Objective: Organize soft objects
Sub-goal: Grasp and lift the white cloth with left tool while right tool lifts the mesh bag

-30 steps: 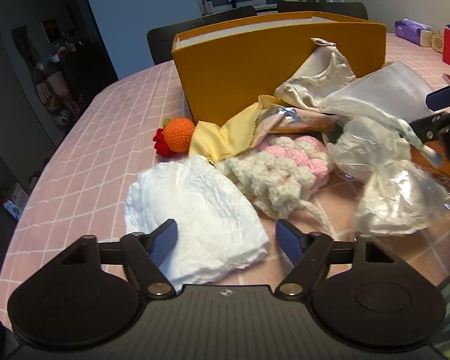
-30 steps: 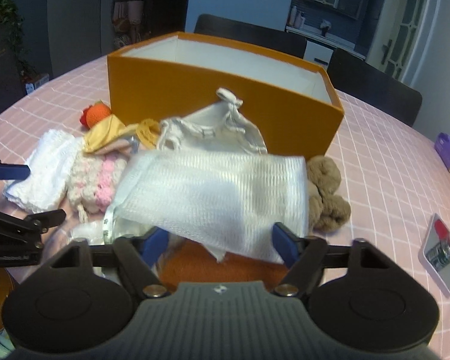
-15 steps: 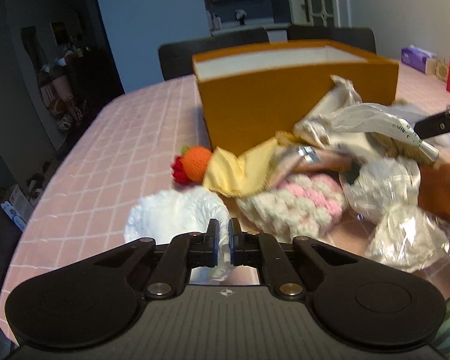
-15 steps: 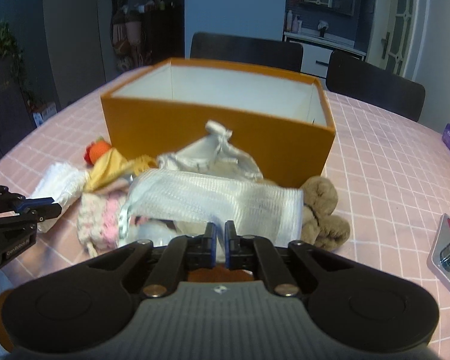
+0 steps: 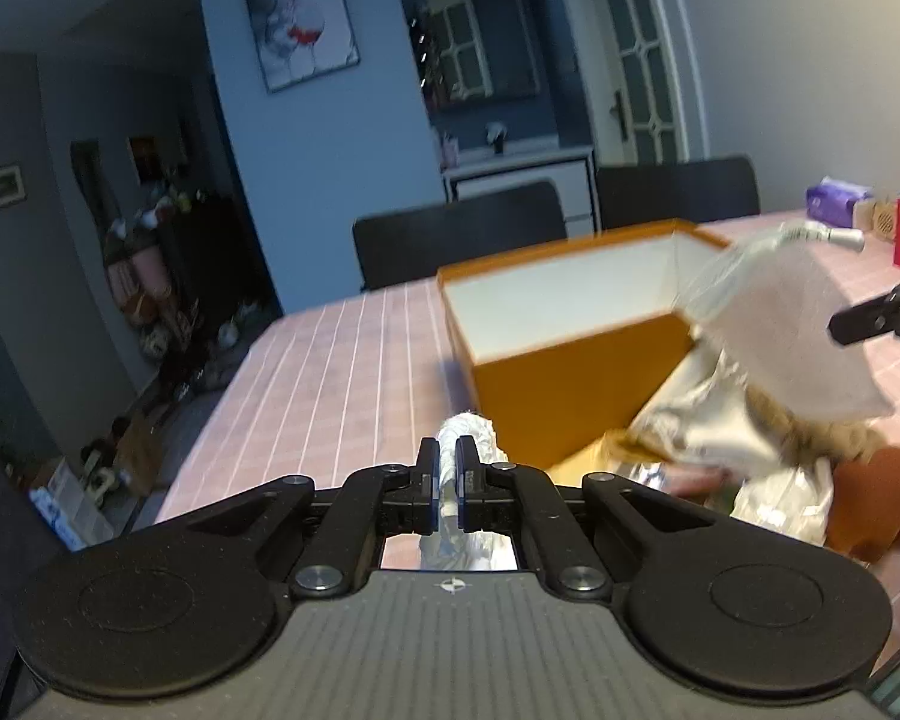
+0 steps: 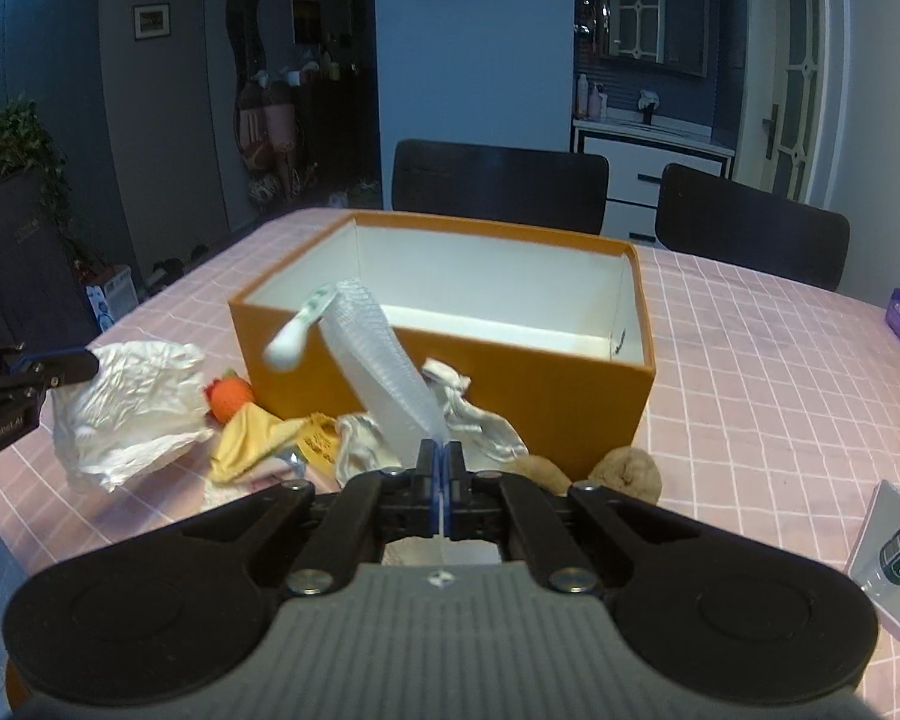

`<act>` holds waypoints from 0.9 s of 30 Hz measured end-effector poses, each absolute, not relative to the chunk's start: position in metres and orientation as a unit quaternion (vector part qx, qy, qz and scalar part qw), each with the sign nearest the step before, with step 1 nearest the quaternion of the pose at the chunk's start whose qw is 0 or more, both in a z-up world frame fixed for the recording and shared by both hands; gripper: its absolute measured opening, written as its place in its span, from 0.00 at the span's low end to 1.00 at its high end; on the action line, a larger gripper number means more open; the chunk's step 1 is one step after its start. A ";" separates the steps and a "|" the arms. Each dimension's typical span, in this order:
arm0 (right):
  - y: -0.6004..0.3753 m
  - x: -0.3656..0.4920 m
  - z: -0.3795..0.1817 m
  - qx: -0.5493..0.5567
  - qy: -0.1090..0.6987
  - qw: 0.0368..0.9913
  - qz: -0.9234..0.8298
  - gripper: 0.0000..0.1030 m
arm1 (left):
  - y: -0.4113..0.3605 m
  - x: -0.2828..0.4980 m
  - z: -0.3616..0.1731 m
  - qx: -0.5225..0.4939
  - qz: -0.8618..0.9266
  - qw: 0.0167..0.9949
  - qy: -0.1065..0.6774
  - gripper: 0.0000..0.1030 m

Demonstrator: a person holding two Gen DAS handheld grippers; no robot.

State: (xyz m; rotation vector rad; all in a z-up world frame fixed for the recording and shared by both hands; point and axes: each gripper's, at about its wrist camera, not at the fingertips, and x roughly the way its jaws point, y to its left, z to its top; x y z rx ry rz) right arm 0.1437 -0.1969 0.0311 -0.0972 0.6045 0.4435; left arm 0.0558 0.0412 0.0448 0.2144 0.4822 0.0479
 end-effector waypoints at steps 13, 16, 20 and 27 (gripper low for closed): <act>-0.193 0.142 0.061 -0.040 0.256 0.940 0.223 0.00 | 0.016 0.076 0.082 0.159 -0.013 0.975 0.155 0.05; -0.189 0.146 0.070 -0.040 0.246 0.942 0.224 0.00 | 0.012 0.088 0.089 0.169 -0.019 0.975 0.140 0.05; -0.185 0.156 0.080 -0.033 0.239 0.943 0.228 0.00 | 0.004 0.099 0.102 0.188 -0.029 0.974 0.119 0.05; -0.175 0.190 0.095 -0.019 0.235 0.947 0.218 0.00 | -0.006 0.131 0.114 0.203 -0.051 0.972 0.109 0.05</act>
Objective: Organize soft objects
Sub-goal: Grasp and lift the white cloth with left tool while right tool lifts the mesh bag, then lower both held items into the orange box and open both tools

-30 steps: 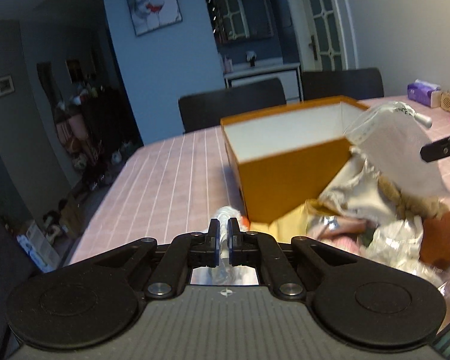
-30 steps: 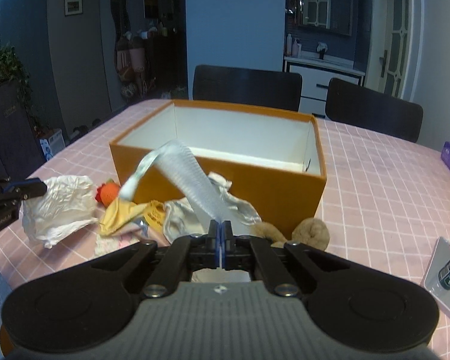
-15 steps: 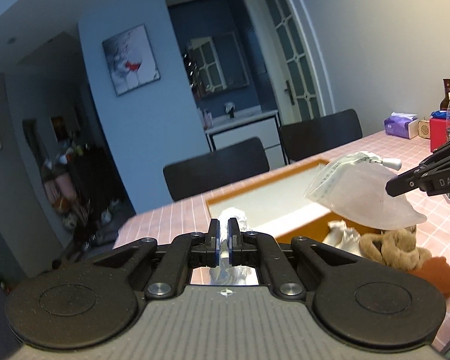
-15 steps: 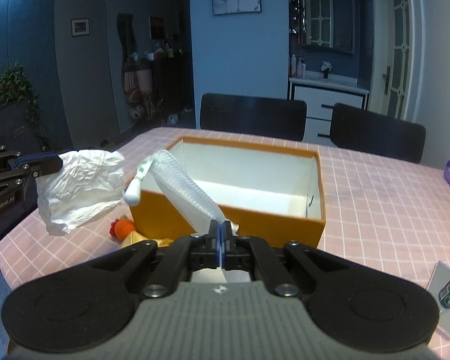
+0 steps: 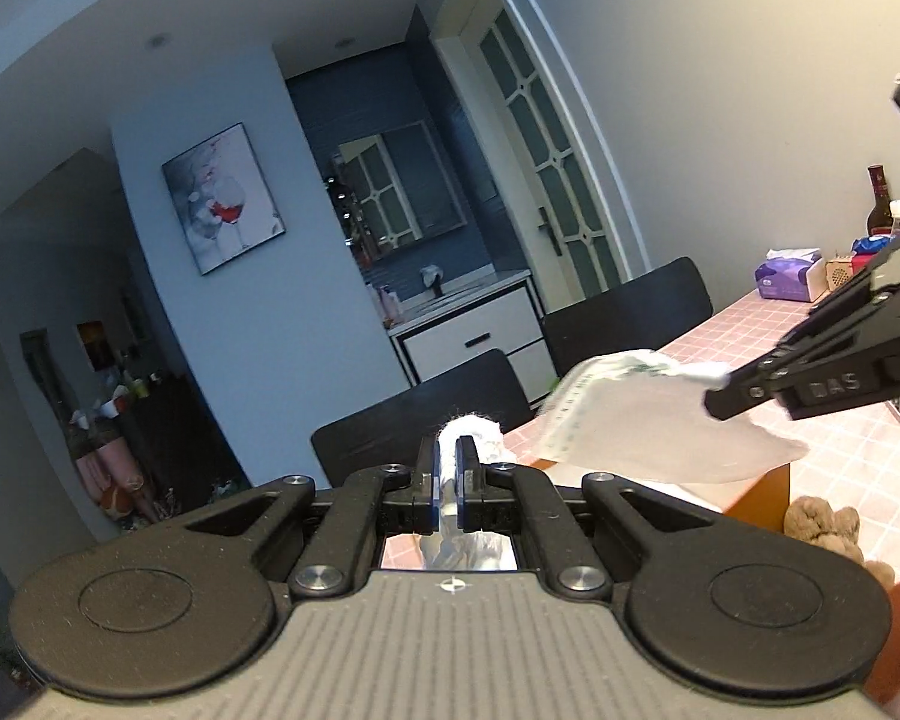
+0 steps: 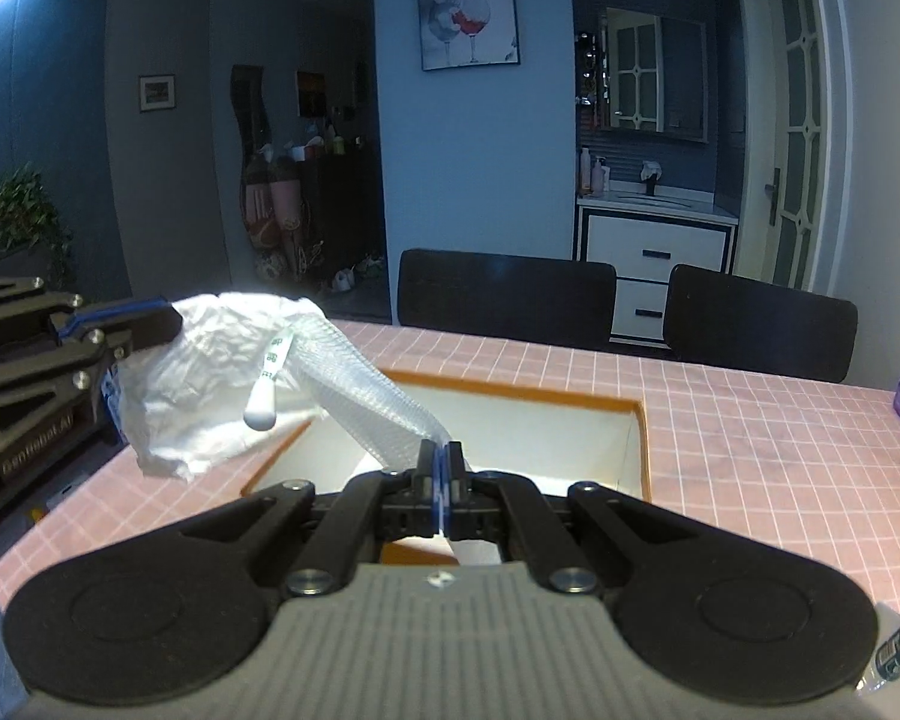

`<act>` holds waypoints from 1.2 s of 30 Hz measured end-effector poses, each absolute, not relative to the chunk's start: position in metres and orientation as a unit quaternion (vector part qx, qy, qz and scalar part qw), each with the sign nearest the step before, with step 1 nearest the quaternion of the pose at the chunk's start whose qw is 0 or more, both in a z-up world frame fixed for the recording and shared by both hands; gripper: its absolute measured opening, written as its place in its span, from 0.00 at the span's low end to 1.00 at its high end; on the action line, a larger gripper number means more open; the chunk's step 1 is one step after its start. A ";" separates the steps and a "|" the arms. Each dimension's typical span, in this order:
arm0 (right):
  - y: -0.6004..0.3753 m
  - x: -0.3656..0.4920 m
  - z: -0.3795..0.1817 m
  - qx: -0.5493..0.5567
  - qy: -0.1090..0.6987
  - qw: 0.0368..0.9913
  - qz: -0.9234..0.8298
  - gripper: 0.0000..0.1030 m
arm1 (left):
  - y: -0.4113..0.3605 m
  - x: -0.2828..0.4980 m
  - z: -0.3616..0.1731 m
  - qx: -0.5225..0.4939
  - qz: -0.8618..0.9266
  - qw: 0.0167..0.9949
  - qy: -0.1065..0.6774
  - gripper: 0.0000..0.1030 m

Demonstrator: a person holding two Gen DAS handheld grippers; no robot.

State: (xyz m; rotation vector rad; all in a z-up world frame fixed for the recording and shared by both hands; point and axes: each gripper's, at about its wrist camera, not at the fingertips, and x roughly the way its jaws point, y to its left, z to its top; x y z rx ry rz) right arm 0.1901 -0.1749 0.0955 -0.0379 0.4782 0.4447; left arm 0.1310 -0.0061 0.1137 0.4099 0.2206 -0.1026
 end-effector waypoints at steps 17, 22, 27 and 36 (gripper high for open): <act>-0.156 0.333 0.043 0.084 0.415 0.888 0.179 0.00 | -0.010 0.241 0.072 0.226 -0.088 0.948 0.204 0.05; -0.148 0.366 0.022 0.110 0.471 0.856 0.180 0.00 | -0.010 0.273 0.045 0.252 -0.093 0.928 0.259 0.05; -0.143 0.393 0.000 0.137 0.513 0.826 0.187 0.00 | -0.003 0.296 0.026 0.260 -0.084 0.913 0.303 0.05; -0.129 0.430 -0.024 0.153 0.560 0.790 0.198 0.00 | 0.004 0.317 0.007 0.276 -0.081 0.884 0.368 0.05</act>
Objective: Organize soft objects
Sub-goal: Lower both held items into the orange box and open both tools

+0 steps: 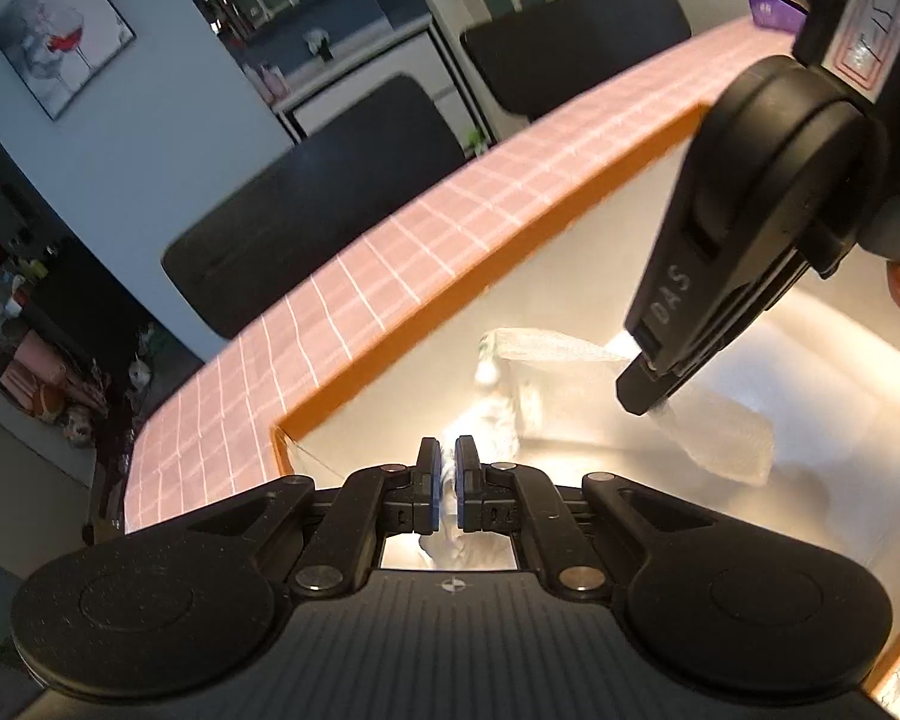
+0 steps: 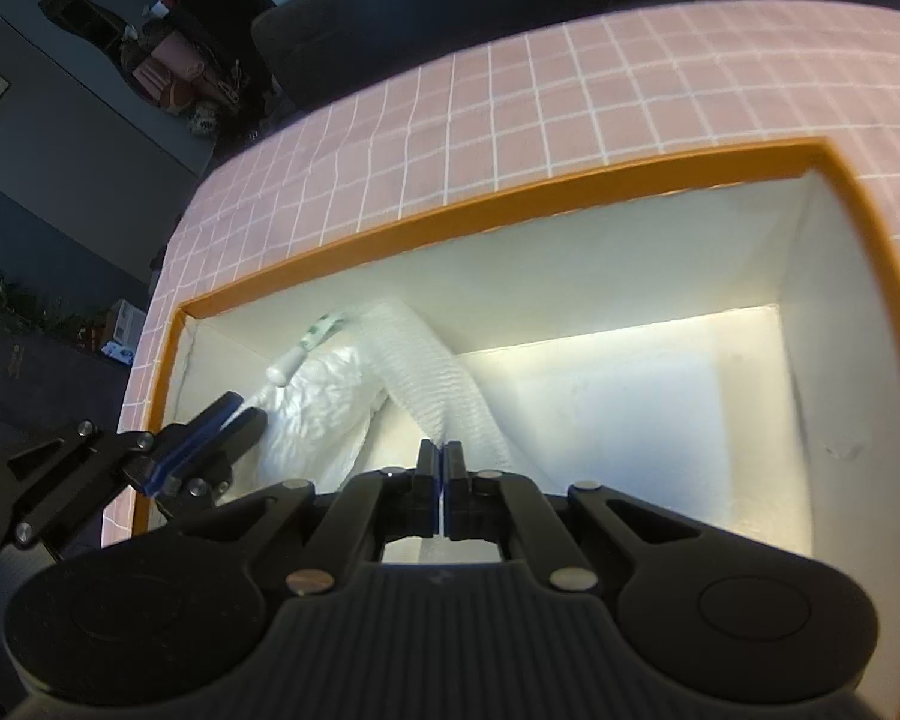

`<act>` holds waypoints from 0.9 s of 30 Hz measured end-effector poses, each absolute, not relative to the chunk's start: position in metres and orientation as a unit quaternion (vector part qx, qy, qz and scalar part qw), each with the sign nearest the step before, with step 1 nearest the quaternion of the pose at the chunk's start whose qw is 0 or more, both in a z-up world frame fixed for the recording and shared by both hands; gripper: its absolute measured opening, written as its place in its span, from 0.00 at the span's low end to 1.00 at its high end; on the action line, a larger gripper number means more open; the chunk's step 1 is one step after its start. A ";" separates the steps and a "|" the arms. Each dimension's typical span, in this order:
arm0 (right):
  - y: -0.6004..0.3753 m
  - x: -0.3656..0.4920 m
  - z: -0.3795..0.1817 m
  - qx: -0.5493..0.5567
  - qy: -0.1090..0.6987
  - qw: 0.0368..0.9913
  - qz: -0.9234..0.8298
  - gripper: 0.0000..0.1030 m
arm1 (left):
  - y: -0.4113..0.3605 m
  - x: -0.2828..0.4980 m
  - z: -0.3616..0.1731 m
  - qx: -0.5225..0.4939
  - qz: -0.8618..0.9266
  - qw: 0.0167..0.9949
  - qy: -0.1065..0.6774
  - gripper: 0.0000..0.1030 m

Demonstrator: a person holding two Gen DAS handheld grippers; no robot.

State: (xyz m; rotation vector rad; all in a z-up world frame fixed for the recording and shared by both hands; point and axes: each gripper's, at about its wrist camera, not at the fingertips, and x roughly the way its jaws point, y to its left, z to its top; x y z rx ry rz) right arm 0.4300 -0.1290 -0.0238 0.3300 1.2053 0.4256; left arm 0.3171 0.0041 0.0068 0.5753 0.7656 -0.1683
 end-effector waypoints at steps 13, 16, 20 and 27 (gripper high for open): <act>-0.118 0.437 -0.041 0.156 0.593 0.761 0.210 0.04 | 0.003 0.310 -0.003 0.259 -0.103 0.861 0.425 0.15; -0.116 0.436 -0.037 0.145 0.588 0.768 0.209 0.06 | 0.003 0.311 0.002 0.255 -0.107 0.862 0.425 0.26; -0.118 0.432 -0.030 0.140 0.581 0.774 0.207 0.10 | 0.004 0.314 0.010 0.253 -0.110 0.865 0.419 0.39; -0.125 0.416 -0.008 0.136 0.563 0.790 0.201 0.31 | 0.008 0.298 0.023 0.240 -0.118 0.877 0.398 0.60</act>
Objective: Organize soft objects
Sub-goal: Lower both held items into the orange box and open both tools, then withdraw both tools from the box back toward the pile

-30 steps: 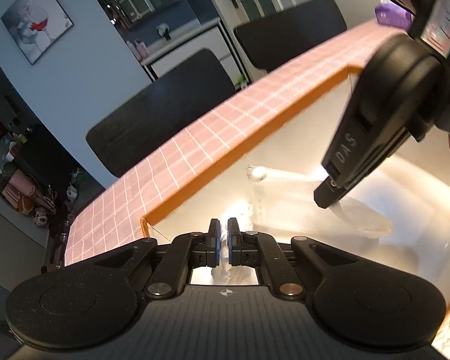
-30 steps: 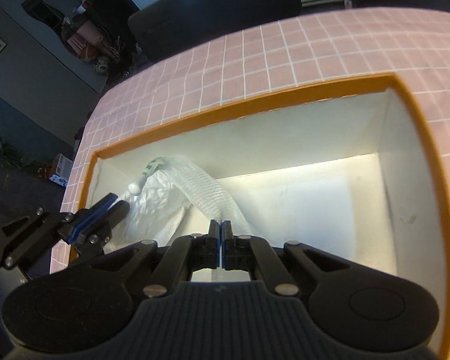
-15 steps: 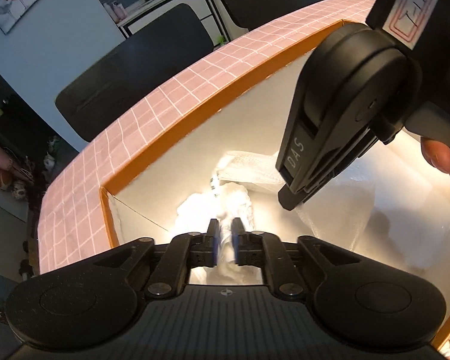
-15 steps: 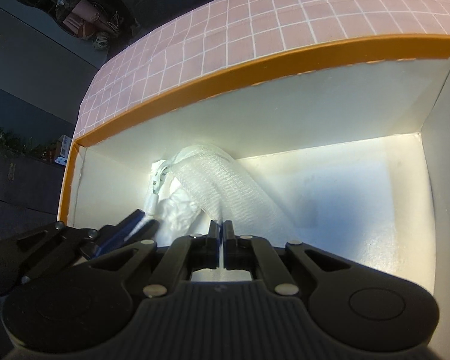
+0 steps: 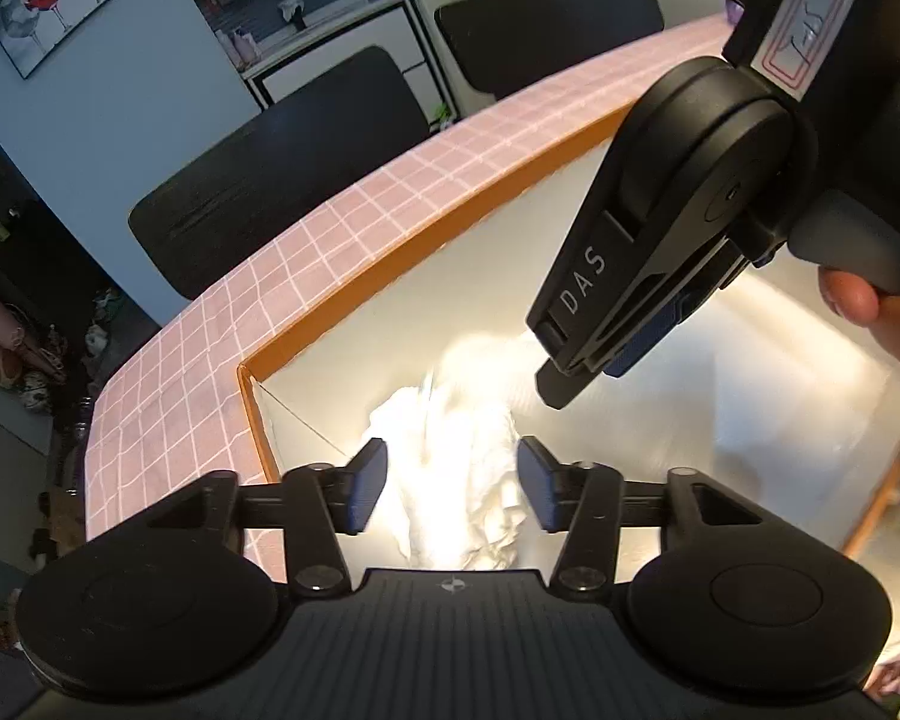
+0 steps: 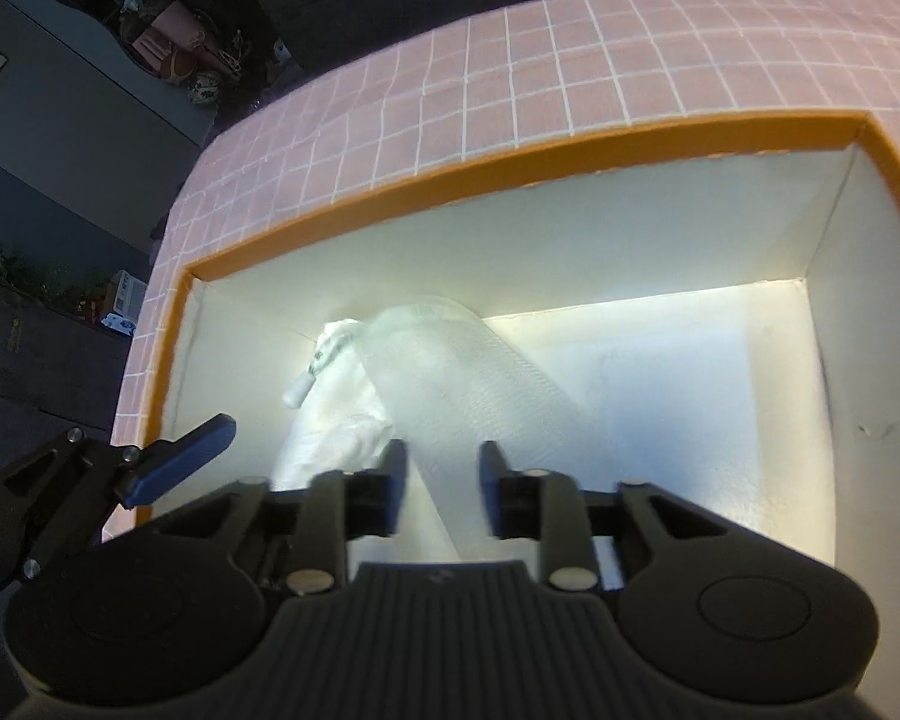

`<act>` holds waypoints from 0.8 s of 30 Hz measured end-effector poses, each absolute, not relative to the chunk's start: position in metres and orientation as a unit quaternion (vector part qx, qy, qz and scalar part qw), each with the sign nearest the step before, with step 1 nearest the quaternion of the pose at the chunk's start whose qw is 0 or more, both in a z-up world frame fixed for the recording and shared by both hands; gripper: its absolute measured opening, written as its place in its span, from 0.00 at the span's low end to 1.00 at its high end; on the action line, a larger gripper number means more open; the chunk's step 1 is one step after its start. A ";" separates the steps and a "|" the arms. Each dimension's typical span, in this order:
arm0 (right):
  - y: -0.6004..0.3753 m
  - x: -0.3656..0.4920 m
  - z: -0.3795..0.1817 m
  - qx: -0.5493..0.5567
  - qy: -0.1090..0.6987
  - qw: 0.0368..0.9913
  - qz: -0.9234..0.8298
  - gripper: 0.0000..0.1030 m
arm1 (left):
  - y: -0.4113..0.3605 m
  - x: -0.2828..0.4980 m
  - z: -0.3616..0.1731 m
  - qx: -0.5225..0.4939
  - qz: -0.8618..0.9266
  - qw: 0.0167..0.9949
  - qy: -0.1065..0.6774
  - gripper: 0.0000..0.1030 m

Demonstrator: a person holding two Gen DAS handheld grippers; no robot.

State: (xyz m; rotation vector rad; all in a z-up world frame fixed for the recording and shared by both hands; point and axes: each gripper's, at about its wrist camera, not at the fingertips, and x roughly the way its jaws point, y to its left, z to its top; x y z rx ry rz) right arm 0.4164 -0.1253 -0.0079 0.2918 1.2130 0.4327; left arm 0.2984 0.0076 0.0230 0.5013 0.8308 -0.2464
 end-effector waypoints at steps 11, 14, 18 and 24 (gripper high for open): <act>-0.150 0.367 0.041 0.126 0.507 0.829 0.199 0.38 | 0.015 0.252 0.063 0.204 -0.131 0.919 0.310 0.67; -0.163 0.343 0.054 0.122 0.485 0.841 0.204 0.42 | 0.016 0.237 0.071 0.198 -0.131 0.931 0.276 0.67; -0.174 0.307 0.065 0.119 0.447 0.862 0.209 0.54 | 0.016 0.217 0.077 0.188 -0.127 0.947 0.228 0.67; -0.195 0.250 0.071 0.106 0.400 0.883 0.223 0.56 | 0.015 0.187 0.087 0.141 -0.125 0.964 0.188 0.67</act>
